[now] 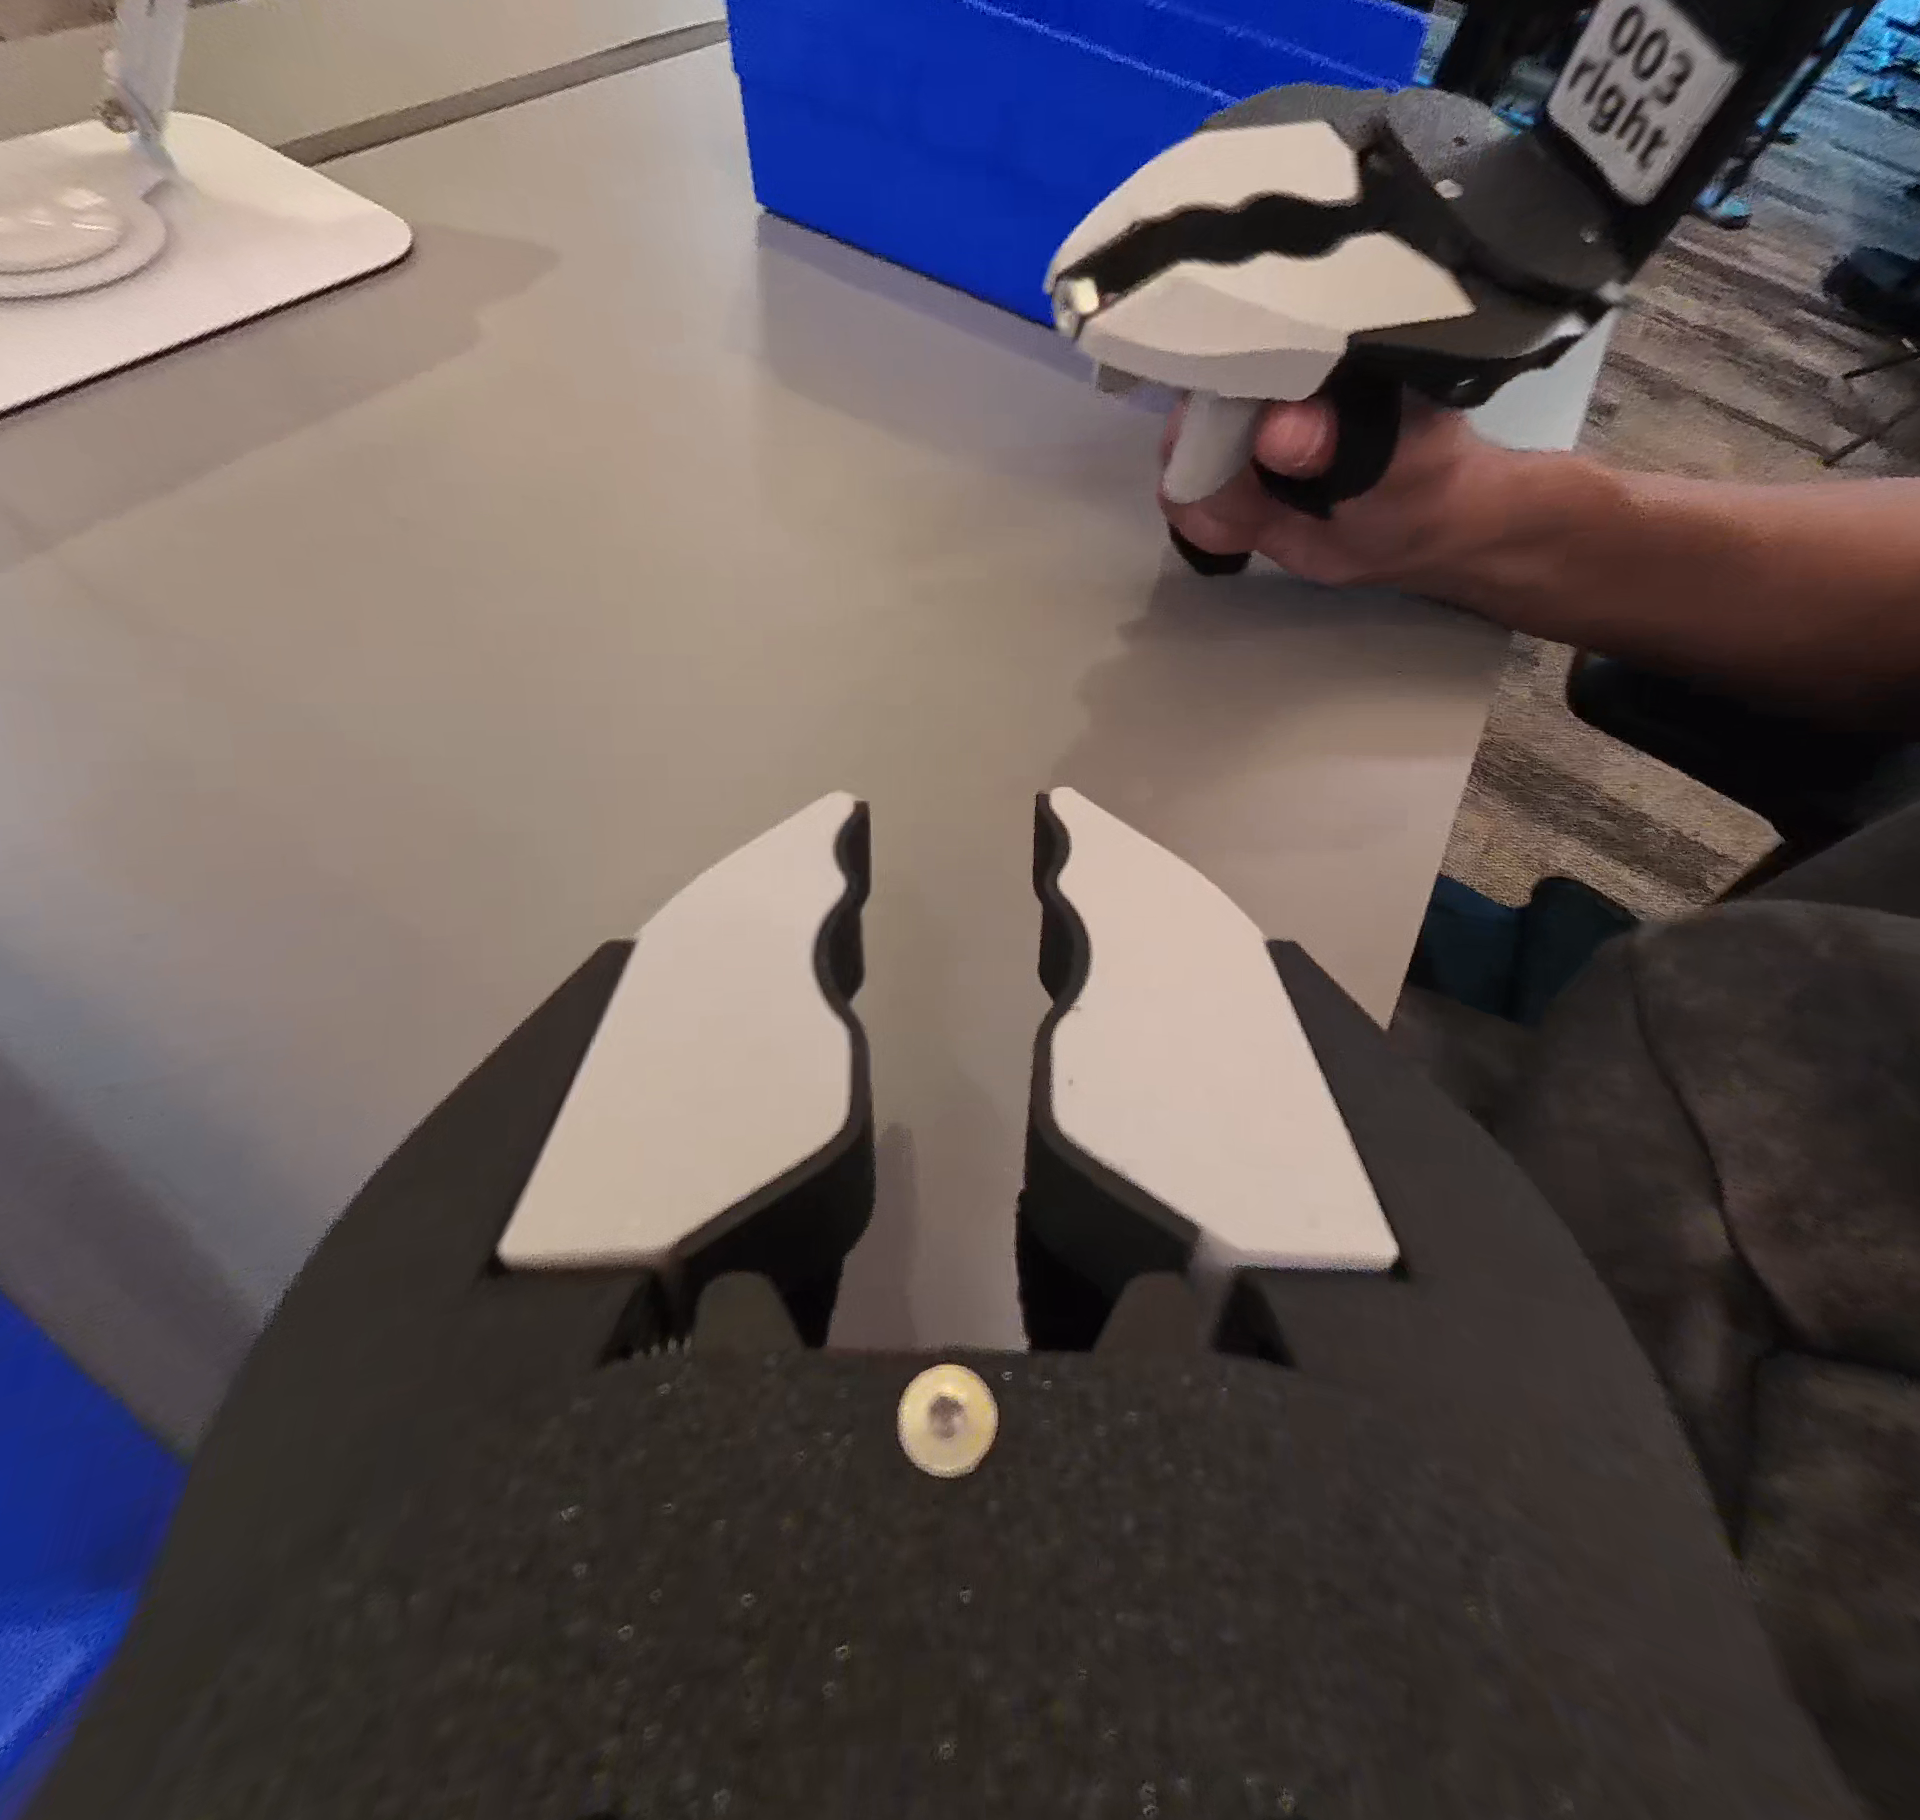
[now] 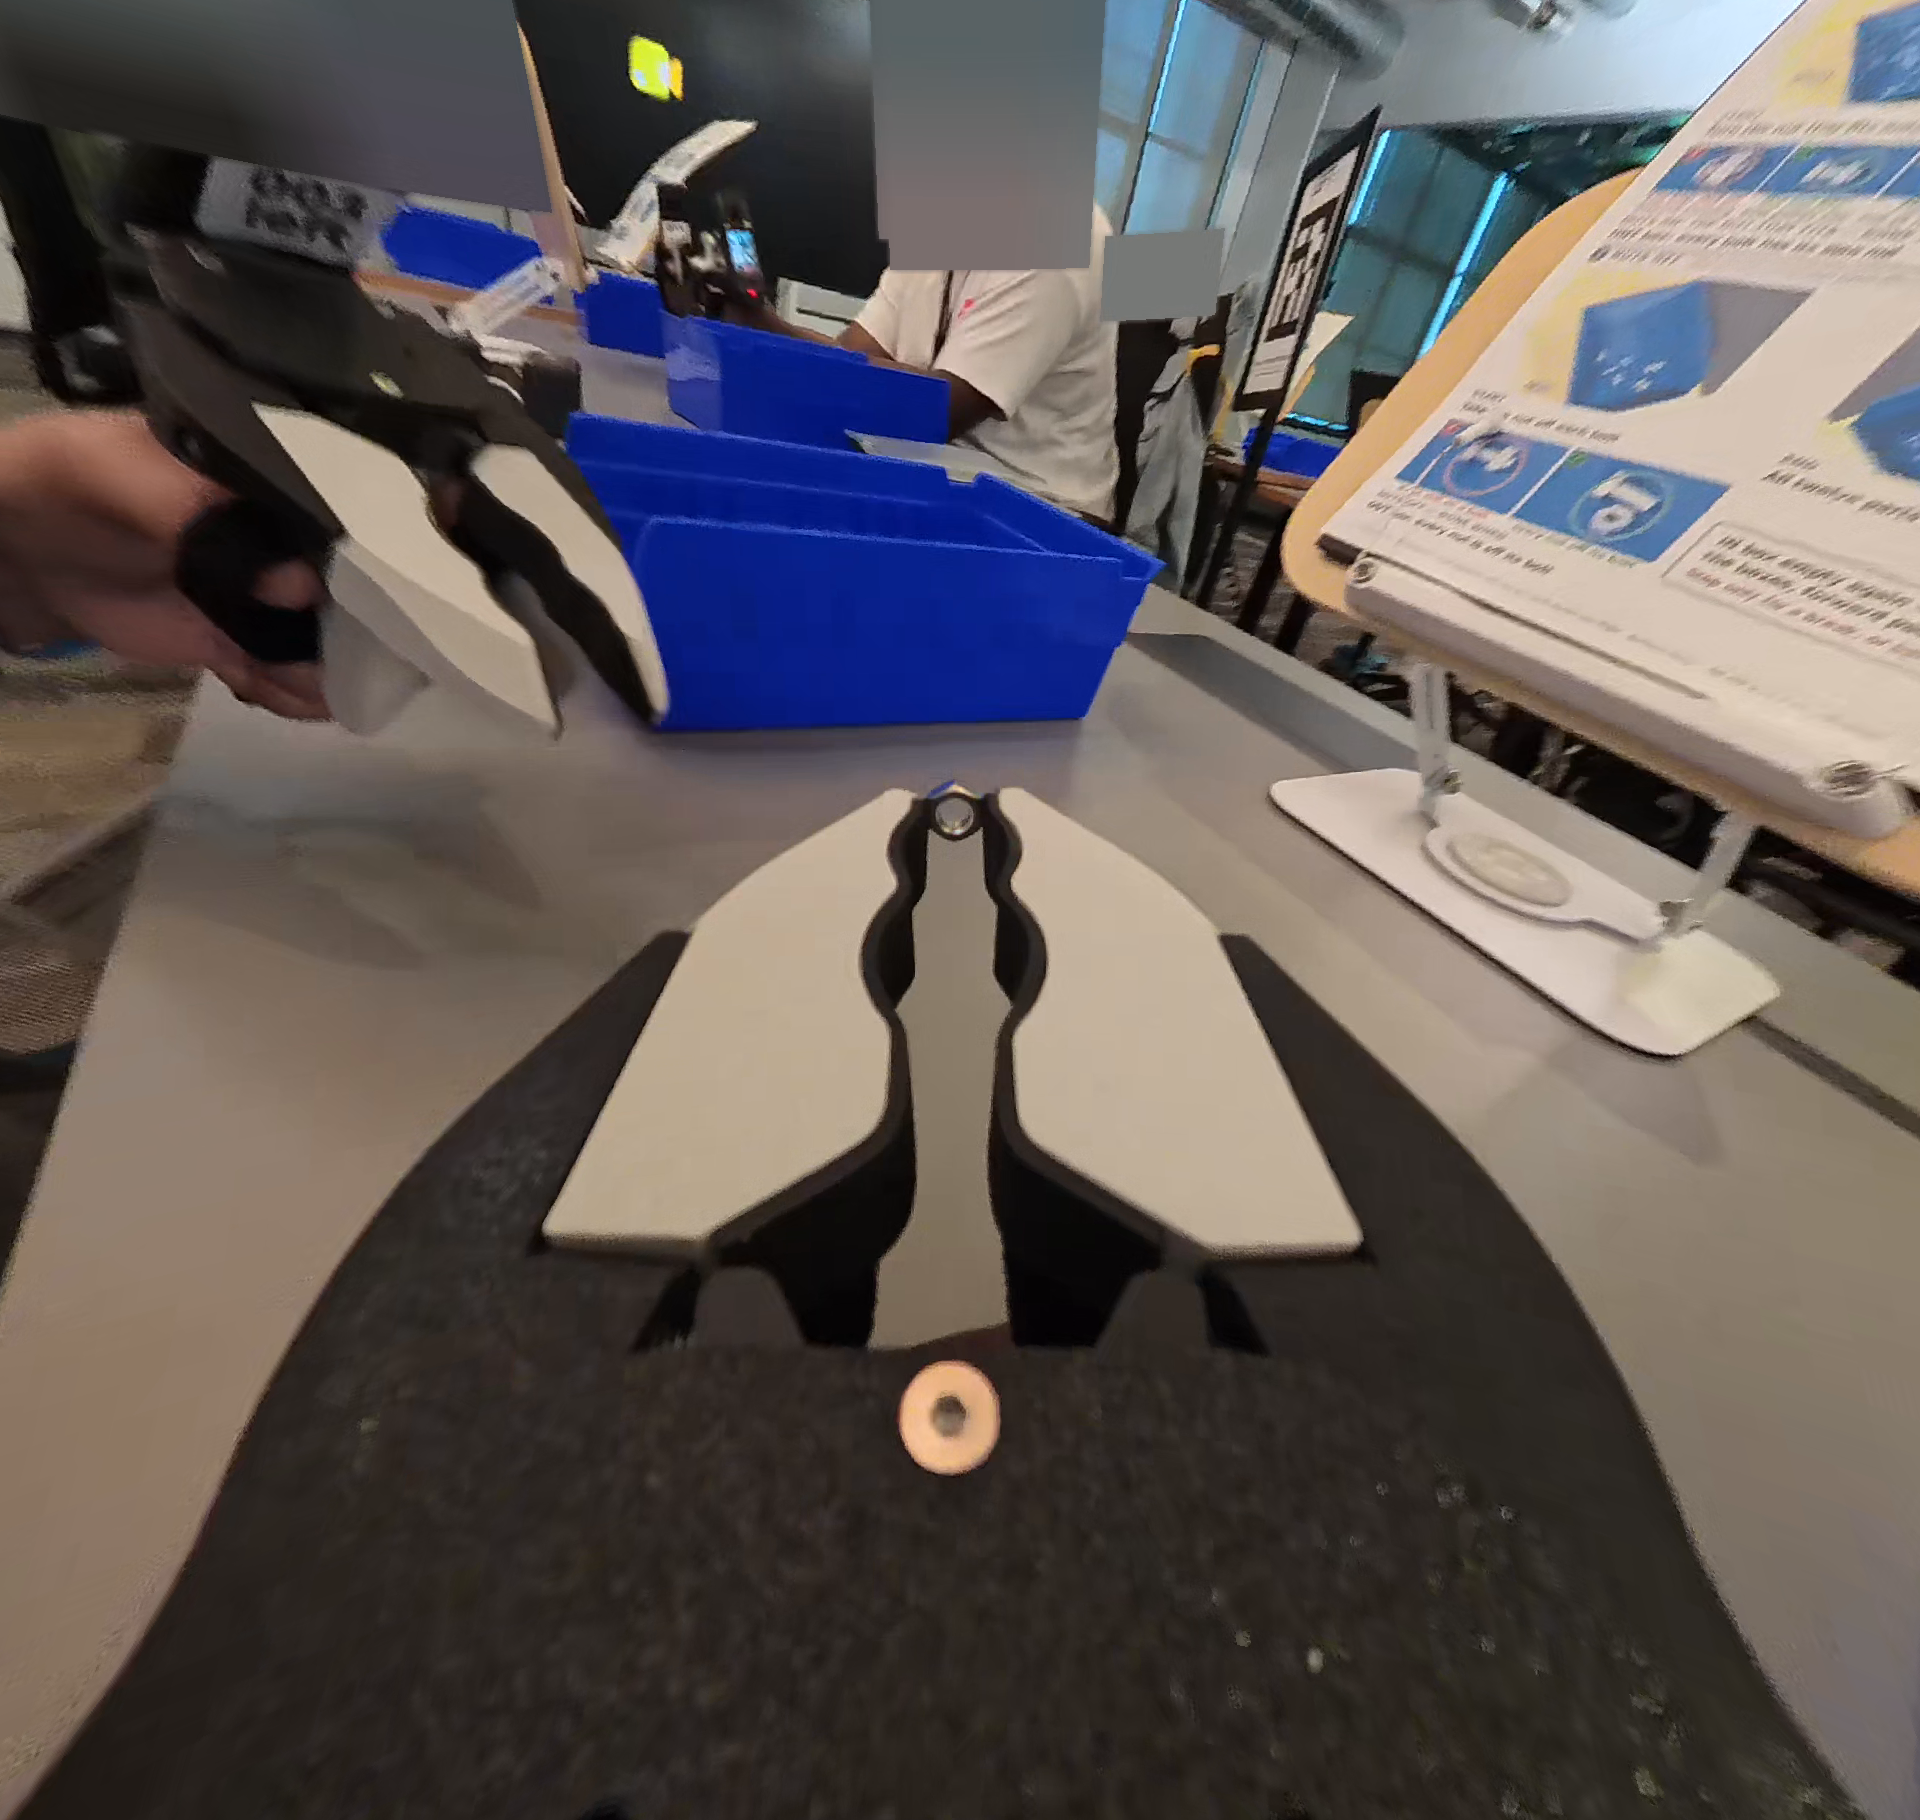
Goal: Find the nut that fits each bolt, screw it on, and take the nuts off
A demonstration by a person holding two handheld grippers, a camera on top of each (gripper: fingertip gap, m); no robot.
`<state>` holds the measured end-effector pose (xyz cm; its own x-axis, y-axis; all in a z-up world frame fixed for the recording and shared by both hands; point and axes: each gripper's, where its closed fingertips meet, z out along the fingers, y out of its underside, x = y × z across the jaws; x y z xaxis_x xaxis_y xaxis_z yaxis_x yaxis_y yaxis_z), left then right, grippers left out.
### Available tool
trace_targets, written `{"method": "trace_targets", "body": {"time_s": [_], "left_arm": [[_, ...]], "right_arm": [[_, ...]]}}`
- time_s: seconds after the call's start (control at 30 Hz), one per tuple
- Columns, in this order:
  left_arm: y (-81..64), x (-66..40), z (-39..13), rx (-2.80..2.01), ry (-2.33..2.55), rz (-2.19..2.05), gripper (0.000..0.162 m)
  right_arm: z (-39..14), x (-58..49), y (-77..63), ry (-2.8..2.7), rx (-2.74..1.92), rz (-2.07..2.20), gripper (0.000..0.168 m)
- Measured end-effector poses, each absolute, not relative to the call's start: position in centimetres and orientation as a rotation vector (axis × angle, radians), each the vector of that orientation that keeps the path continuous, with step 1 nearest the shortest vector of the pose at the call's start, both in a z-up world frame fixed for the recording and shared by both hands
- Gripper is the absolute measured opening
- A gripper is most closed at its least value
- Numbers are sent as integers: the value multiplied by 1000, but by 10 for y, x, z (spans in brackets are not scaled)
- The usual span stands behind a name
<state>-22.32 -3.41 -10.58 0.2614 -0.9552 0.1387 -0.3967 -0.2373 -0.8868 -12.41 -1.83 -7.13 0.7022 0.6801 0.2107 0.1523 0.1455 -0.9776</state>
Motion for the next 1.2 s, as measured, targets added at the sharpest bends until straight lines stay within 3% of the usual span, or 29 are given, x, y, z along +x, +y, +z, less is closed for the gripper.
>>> {"method": "trace_targets", "body": {"time_s": [0.1, 0.2, 0.4, 0.87, 1.0, 1.1, 1.2], "left_arm": [[-24, -238, -91, -1785, 1219, -873, 27], [8, -281, -62, -1823, 1176, -700, 39], [95, -399, -36, -2007, 1291, 5, 42], [124, -416, -171, -2253, 2003, -72, 31], [126, -417, -184, -2260, 2036, -119, 27], [122, -413, -185, -2253, 2040, -175, 6], [122, -413, -188, -2224, 2049, -136, 4]], "right_arm": [[-73, -118, -15, -754, -1394, 359, 10], [-74, -120, -15, -753, -1399, 361, 10], [-72, -127, -18, -768, -1389, 397, 10], [-74, -120, -10, -727, -1423, 423, 10], [-77, -120, -9, -731, -1433, 423, 10], [-77, -120, -9, -731, -1433, 429, 10], [-76, -120, -9, -725, -1432, 438, 10]]}}
